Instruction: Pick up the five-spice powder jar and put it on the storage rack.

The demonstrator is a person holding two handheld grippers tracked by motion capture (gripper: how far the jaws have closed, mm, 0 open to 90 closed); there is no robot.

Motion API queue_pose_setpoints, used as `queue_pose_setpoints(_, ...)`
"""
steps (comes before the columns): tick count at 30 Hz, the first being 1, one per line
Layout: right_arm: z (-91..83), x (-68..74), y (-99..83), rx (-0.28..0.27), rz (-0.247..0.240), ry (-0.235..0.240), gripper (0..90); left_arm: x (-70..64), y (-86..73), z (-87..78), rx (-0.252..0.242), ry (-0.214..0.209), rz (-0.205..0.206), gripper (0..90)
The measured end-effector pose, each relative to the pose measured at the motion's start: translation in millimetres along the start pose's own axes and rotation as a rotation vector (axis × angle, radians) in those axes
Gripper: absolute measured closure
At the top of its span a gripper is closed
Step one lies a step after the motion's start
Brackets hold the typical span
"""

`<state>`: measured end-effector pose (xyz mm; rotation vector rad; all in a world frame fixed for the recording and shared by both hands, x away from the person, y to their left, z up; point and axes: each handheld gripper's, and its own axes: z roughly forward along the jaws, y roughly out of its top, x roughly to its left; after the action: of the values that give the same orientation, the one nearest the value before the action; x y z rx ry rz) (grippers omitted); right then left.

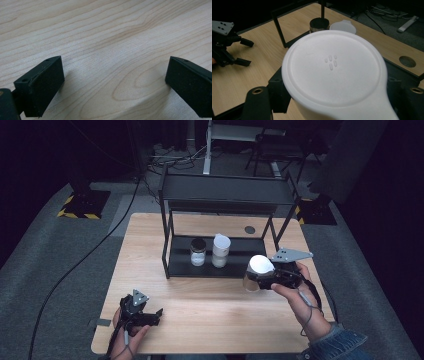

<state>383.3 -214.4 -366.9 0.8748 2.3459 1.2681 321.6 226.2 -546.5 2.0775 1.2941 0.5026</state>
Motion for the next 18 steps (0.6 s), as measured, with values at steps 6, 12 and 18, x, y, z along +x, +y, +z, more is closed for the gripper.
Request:
queue_pose_setpoints(6, 3.1, -9.8, 7.4, -0.004, 0.004, -0.011, 30.1, -0.2, -0.6, -0.6, 0.001, 0.000, -0.004, 1.8)
queue_pose_setpoints(12, 7.0, -20.0, 12.9, -0.006, 0.013, -0.019, 30.1, -0.1, -0.6, -0.6, 0.001, 0.001, -0.004, 1.8)
queue_pose_setpoints(18, 9.8, -28.1, 19.0, -0.007, 0.019, -0.023, 30.1, -0.1, -0.6, -0.6, 0.001, 0.001, -0.004, 1.8)
